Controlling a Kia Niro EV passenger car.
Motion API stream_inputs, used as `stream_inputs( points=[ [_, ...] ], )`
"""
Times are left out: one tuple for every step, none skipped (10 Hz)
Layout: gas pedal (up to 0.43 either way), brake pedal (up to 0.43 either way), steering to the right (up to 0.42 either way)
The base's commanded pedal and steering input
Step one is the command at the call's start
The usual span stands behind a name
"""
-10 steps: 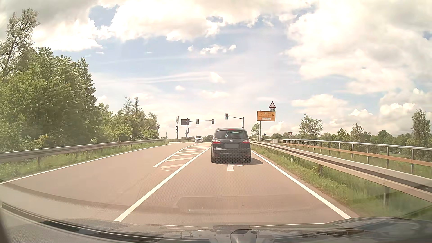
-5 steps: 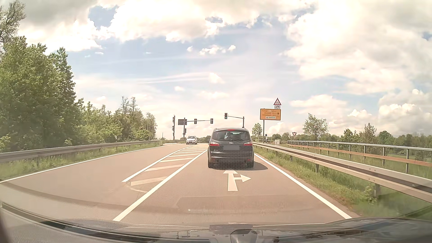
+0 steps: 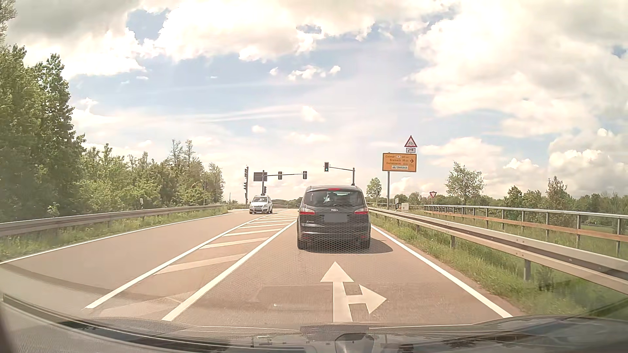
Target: Follow the waypoints while adhering to traffic rules and regulations
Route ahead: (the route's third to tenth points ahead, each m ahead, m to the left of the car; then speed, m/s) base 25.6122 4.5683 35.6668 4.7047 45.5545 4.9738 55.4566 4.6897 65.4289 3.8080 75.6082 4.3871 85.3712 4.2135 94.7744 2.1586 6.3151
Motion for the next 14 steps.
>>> stream_inputs(
  points=[
    [0.0, 0.0, 0.007],
    [0.0, 0.0, 0.005],
    [0.0, 0.0, 0.004],
    [0.0, 0.0, 0.003],
    [0.059, 0.0, 0.002],
    [0.087, 0.0, 0.001],
    [0.13, 0.0, 0.0],
    [0.138, 0.0, -0.001],
    [0.15, 0.0, -0.001],
    [0.15, 0.0, -0.001],
    [0.157, 0.0, -0.001],
    [0.169, 0.0, -0.001],
    [0.169, 0.0, -0.001],
    [0.169, 0.0, -0.001]
  ],
)
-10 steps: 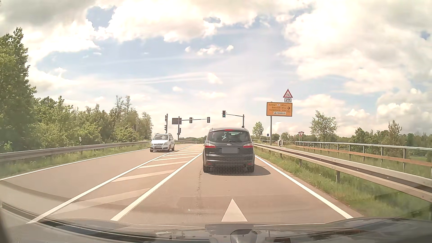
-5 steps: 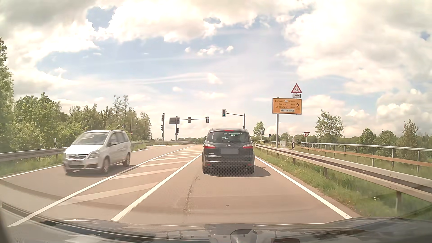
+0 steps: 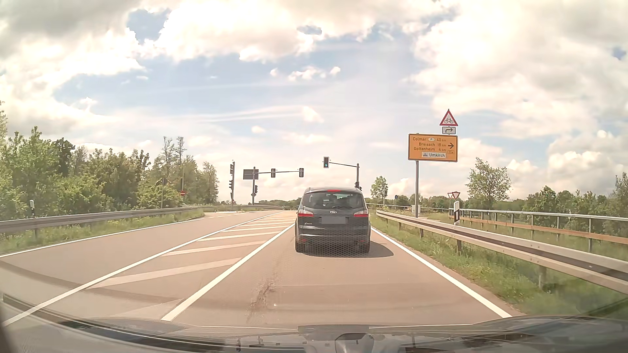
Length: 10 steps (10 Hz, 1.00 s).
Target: Follow the waypoints while adhering to traffic rules and regulations
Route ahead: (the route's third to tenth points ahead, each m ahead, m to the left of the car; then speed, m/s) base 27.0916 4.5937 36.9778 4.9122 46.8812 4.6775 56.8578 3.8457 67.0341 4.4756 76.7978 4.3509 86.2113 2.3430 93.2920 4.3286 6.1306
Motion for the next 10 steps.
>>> stream_inputs(
  points=[
    [0.169, 0.0, -0.002],
    [0.169, 0.0, -0.002],
    [0.169, 0.0, -0.002],
    [0.169, 0.0, -0.002],
    [0.169, 0.0, -0.002],
    [0.169, 0.0, -0.002],
    [0.169, 0.0, -0.002],
    [0.169, 0.0, -0.002],
    [0.169, 0.0, -0.002],
    [0.169, 0.0, -0.001]
  ],
)
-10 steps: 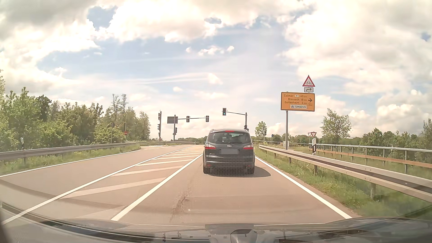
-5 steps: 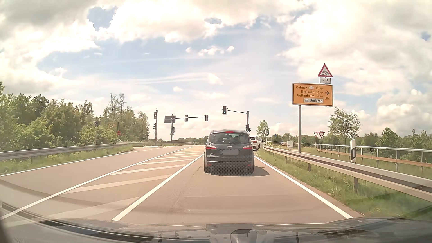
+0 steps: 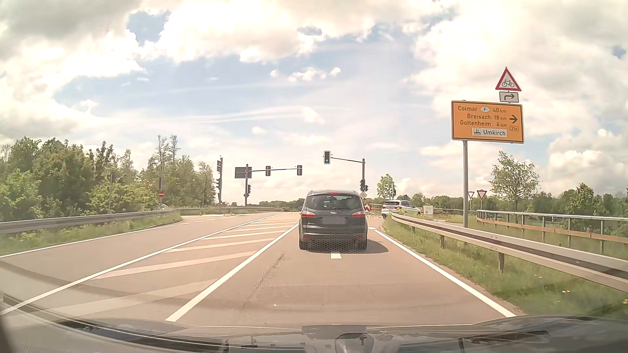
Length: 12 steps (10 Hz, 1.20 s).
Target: Follow the waypoints while adhering to traffic rules and regulations
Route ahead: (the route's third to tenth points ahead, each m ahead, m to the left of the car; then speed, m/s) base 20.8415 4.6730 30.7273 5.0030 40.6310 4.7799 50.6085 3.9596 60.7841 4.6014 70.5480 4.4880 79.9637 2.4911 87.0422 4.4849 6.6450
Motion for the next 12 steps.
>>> stream_inputs(
  points=[
    [0.169, 0.0, 0.0],
    [0.169, 0.0, 0.0],
    [0.169, 0.0, 0.0],
    [0.177, 0.0, 0.0],
    [0.189, 0.0, 0.0],
    [0.197, 0.0, 0.0],
    [0.22, 0.0, 0.0],
    [0.22, 0.0, 0.0],
    [0.228, 0.0, 0.0],
    [0.228, 0.0, 0.0],
    [0.228, 0.0, 0.0],
    [0.228, 0.0, 0.0]
  ],
)
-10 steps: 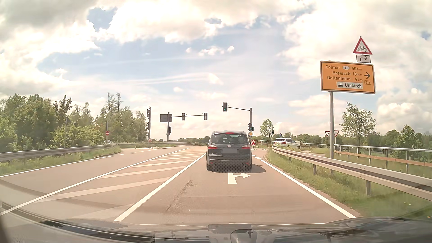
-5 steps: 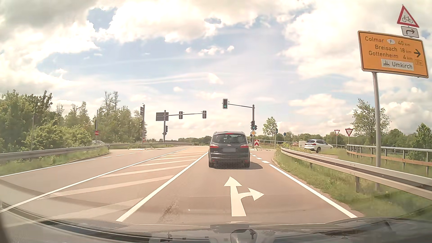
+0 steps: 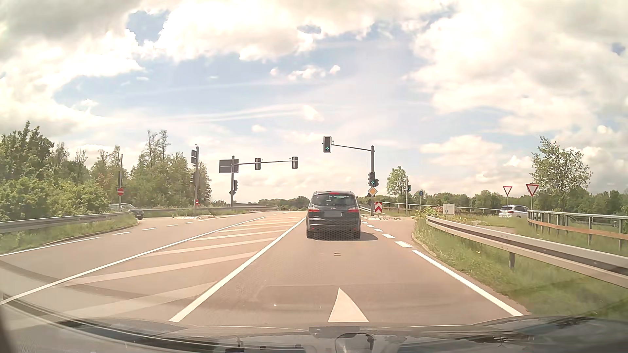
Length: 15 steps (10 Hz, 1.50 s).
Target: Follow the waypoints while adhering to traffic rules and regulations
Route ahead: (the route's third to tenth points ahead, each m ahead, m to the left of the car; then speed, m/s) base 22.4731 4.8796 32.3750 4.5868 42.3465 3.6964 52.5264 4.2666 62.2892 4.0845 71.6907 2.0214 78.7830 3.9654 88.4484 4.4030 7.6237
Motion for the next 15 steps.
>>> stream_inputs(
  points=[
    [0.228, 0.0, 0.0],
    [0.228, 0.0, 0.001],
    [0.228, 0.0, 0.001],
    [0.228, 0.0, 0.001],
    [0.228, 0.0, 0.001],
    [0.228, 0.0, 0.001],
    [0.228, 0.0, 0.001],
    [0.228, 0.0, 0.001],
    [0.228, 0.0, 0.001],
    [0.228, 0.0, 0.001],
    [0.228, 0.0, 0.001],
    [0.228, 0.0, 0.001],
    [0.228, 0.0, 0.0],
    [0.228, 0.0, 0.0],
    [0.228, 0.0, -0.001]
  ],
)
